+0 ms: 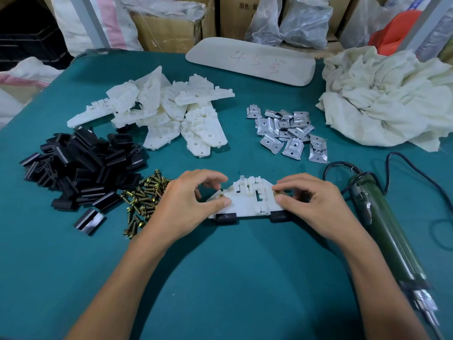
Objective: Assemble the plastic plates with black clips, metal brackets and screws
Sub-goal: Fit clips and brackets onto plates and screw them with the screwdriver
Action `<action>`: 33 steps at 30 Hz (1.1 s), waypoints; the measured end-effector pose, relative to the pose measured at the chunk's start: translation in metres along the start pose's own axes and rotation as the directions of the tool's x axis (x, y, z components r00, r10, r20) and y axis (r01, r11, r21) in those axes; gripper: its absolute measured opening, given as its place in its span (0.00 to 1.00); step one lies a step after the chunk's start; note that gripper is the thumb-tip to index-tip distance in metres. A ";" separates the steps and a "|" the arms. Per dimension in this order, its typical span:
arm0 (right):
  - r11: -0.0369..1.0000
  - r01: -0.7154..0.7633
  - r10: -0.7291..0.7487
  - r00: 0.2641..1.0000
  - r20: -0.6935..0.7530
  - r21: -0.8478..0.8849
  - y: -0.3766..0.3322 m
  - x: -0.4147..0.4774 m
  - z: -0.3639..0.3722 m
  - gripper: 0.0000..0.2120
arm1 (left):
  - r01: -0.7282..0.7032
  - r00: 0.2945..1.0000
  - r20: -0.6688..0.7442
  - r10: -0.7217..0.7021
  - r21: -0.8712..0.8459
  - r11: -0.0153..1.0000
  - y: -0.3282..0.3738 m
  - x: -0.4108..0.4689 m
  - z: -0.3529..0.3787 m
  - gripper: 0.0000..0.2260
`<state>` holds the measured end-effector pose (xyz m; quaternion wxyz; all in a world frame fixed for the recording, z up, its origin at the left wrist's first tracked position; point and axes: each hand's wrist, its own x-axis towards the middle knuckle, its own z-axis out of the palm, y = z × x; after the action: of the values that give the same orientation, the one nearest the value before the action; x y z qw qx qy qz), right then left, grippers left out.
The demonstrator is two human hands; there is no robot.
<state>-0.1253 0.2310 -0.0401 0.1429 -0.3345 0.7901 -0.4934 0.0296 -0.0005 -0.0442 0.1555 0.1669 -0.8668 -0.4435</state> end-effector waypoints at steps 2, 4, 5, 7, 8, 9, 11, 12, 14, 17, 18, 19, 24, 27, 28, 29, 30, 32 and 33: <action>0.998 -0.053 0.052 0.998 -0.035 -0.034 0.000 0.002 0.004 0.07 | -0.020 1.000 0.004 0.020 -0.011 1.000 0.001 -0.001 0.002 0.17; 0.991 -0.085 0.077 0.994 -0.072 -0.108 0.001 0.002 0.005 0.09 | -0.026 1.000 0.014 0.026 -0.019 0.999 0.002 -0.001 0.001 0.17; 0.987 -0.082 0.072 0.994 -0.077 -0.136 0.001 0.002 0.005 0.10 | -0.027 0.999 0.025 0.028 -0.014 1.000 0.002 -0.001 0.000 0.17; 0.989 -0.070 0.063 0.996 -0.056 -0.131 -0.001 0.000 0.003 0.11 | -0.038 0.998 0.057 0.037 0.004 0.999 0.003 -0.002 -0.001 0.19; 0.992 -0.076 0.072 0.996 -0.045 -0.097 -0.002 -0.001 0.002 0.12 | -0.044 0.996 0.072 0.043 0.015 0.999 0.003 -0.002 -0.001 0.19; 0.995 -0.085 0.083 0.996 -0.044 -0.058 -0.005 -0.002 0.001 0.13 | -0.042 0.996 0.083 0.039 0.028 0.999 0.004 -0.003 -0.001 0.21; 0.996 -0.076 0.072 0.994 -0.085 -0.050 -0.013 -0.006 -0.002 0.10 | -0.022 0.996 0.084 0.020 0.026 0.999 0.006 -0.004 0.000 0.24; 0.995 -0.052 0.042 0.991 -0.126 -0.080 -0.016 -0.009 -0.005 0.08 | -0.034 0.997 0.067 0.034 0.000 0.999 0.007 -0.004 0.002 0.23; 0.991 0.003 -0.034 0.974 -0.225 -0.134 -0.026 -0.023 -0.020 0.06 | -0.080 0.997 -0.010 0.080 -0.057 0.995 0.010 -0.004 0.008 0.18; 0.940 -0.060 -0.074 0.926 -0.371 -0.336 -0.032 -0.056 -0.058 0.18 | -0.087 0.989 -0.131 0.063 -0.185 0.979 0.014 -0.003 0.013 0.13; 0.889 -0.153 -0.038 0.915 -0.402 -0.431 -0.030 -0.066 -0.073 0.19 | -0.085 0.988 -0.142 0.055 -0.219 0.972 0.016 -0.002 0.014 0.12; 0.811 -0.264 0.029 0.910 -0.414 -0.523 -0.027 -0.076 -0.086 0.19 | -0.085 0.988 -0.144 0.052 -0.237 0.968 0.018 -0.002 0.015 0.10; 0.531 -0.558 0.478 0.819 -0.319 -0.637 -0.007 -0.099 -0.095 0.37 | -0.086 0.992 -0.110 0.062 -0.230 0.969 0.034 0.006 0.028 0.03; 0.511 -0.559 0.435 0.824 -0.364 -0.653 -0.012 -0.095 -0.083 0.32 | -0.068 0.989 -0.141 0.041 -0.194 0.979 0.042 0.012 0.039 0.09; 0.507 -0.562 0.437 0.821 -0.367 -0.654 -0.012 -0.093 -0.084 0.29 | -0.078 0.989 -0.134 0.061 -0.119 0.990 0.044 0.014 0.043 0.12; 0.515 -0.583 0.461 0.807 -0.370 -0.628 -0.014 -0.092 -0.086 0.24 | -0.099 0.990 -0.099 0.098 -0.010 0.995 0.044 0.013 0.046 0.16; 0.576 -0.593 0.484 0.802 -0.351 -0.562 -0.011 -0.091 -0.089 0.20 | -0.126 0.991 -0.022 0.130 0.117 0.985 0.043 0.013 0.048 0.23; 0.731 -0.608 0.530 0.791 -0.304 -0.309 -0.019 -0.094 -0.098 0.21 | -0.157 0.982 0.150 0.115 0.315 0.936 0.038 0.010 0.051 0.40; 0.786 -0.613 0.573 0.771 -0.277 -0.080 -0.022 -0.097 -0.102 0.24 | -0.158 0.978 0.190 0.092 0.373 0.914 0.036 0.009 0.051 0.45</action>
<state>-0.1017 0.3596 0.0175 0.1675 -0.0164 0.9045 -0.3919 -0.0055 0.0522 -0.0418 0.0740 0.1005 -0.9559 -0.2657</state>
